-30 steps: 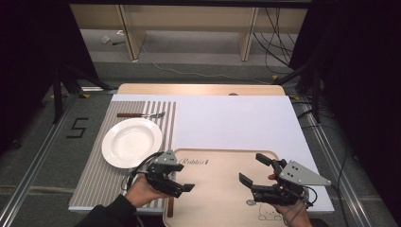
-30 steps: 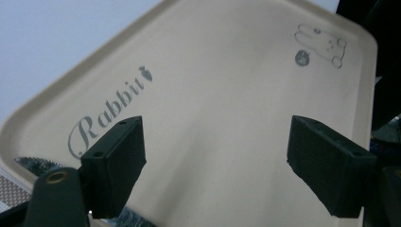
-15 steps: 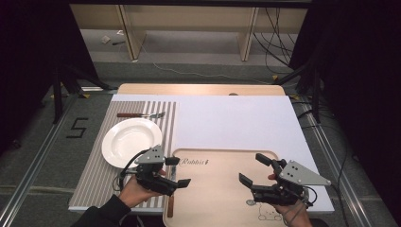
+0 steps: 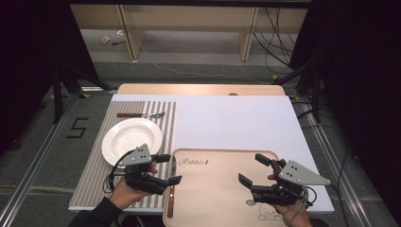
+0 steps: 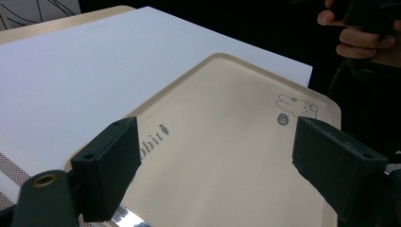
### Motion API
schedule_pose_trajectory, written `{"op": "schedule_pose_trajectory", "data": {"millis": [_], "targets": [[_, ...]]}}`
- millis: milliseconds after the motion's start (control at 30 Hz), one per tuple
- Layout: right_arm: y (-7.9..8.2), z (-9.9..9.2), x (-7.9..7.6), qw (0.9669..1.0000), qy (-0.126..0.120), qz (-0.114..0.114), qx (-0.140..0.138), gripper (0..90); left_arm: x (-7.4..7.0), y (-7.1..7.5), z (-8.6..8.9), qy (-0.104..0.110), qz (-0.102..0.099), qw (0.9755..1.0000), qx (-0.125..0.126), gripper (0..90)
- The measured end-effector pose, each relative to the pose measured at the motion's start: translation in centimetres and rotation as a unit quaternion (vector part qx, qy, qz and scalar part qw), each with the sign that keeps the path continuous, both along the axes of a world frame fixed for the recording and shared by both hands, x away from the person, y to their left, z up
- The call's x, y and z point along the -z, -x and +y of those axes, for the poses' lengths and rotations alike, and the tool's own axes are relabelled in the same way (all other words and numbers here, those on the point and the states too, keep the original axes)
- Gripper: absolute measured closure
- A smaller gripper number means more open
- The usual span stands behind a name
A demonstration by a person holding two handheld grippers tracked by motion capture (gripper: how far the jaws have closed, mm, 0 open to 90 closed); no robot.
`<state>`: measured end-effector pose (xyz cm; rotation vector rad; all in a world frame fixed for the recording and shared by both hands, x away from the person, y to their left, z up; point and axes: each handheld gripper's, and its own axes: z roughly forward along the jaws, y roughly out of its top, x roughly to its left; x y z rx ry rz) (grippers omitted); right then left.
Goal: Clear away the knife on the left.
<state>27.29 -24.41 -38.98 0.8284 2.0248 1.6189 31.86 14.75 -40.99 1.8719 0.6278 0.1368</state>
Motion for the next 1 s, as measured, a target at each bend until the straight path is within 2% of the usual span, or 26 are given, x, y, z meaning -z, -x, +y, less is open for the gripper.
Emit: {"op": "schedule_pose_trajectory", "data": {"millis": [300, 367, 733, 1000], "targets": [[0.0, 0.0, 0.0, 1.0000, 0.001, 0.002, 0.001, 17.6, -0.2, 0.3, 0.9, 0.022, -0.011, 0.9996, -0.014, 15.8], [0.0, 0.0, 0.0, 1.0000, 0.001, 0.002, 0.002, 17.6, -0.3, 0.4, 1.2, 0.032, -0.012, 0.9993, -0.018, 15.9], [0.0, 0.0, 0.0, 1.0000, 0.002, 0.002, 0.003, 17.6, -0.4, 1.1, 2.4, 0.050, -0.022, 0.9977, -0.040, 16.0], [0.0, 0.0, 0.0, 1.0000, 0.003, 0.002, 0.003, 17.6, -0.4, 1.7, 2.9, 0.047, -0.029, 0.9974, -0.046, 16.0]]}}
